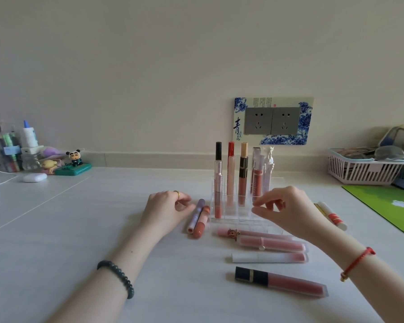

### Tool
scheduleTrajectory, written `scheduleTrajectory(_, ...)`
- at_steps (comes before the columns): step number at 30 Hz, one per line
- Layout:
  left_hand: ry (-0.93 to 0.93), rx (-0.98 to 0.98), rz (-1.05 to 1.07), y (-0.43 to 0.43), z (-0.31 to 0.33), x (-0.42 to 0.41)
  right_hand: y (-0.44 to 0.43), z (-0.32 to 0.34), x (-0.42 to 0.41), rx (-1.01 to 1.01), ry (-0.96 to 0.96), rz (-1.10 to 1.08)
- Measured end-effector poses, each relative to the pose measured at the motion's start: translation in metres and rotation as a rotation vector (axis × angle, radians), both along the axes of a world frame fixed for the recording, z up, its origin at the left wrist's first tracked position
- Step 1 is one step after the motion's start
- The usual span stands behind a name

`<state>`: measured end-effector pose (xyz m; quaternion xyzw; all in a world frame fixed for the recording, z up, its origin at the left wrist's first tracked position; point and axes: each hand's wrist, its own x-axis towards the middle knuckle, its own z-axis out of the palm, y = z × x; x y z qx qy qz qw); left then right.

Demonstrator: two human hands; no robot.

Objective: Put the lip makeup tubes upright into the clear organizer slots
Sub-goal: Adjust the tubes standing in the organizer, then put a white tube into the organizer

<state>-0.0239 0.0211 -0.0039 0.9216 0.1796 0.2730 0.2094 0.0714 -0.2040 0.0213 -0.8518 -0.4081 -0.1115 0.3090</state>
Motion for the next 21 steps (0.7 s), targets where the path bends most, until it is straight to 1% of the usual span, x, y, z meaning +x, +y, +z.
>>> scheduleTrajectory(3,0.014,0.032,-0.031,-0.005,0.001,-0.001,-0.018,-0.004,-0.001,-0.068,-0.022,0.004)
scheduleTrajectory(5,-0.02,0.024,-0.068,-0.008,0.002,-0.002,-0.03,-0.007,-0.003,-0.092,-0.002,0.021)
scheduleTrajectory(7,-0.076,-0.001,-0.159,-0.014,0.003,-0.003,-0.038,-0.008,-0.004,-0.107,0.017,0.053)
scheduleTrajectory(9,-0.077,-0.021,-0.293,-0.026,0.007,-0.007,-0.043,-0.009,-0.004,-0.143,0.002,0.072)
scheduleTrajectory(12,-0.005,-0.011,-0.436,-0.041,0.007,-0.008,-0.046,-0.01,-0.006,-0.205,-0.049,0.083)
scheduleTrajectory(17,0.104,-0.03,-0.644,-0.058,0.003,-0.01,-0.044,-0.011,-0.015,-0.217,-0.051,0.178)
scheduleTrajectory(19,0.184,0.005,-0.685,-0.059,0.001,-0.009,-0.043,-0.013,-0.018,-0.236,-0.017,0.23)
scheduleTrajectory(21,0.264,0.083,-0.671,-0.058,-0.002,-0.006,-0.042,-0.016,-0.018,-0.258,-0.004,0.255)
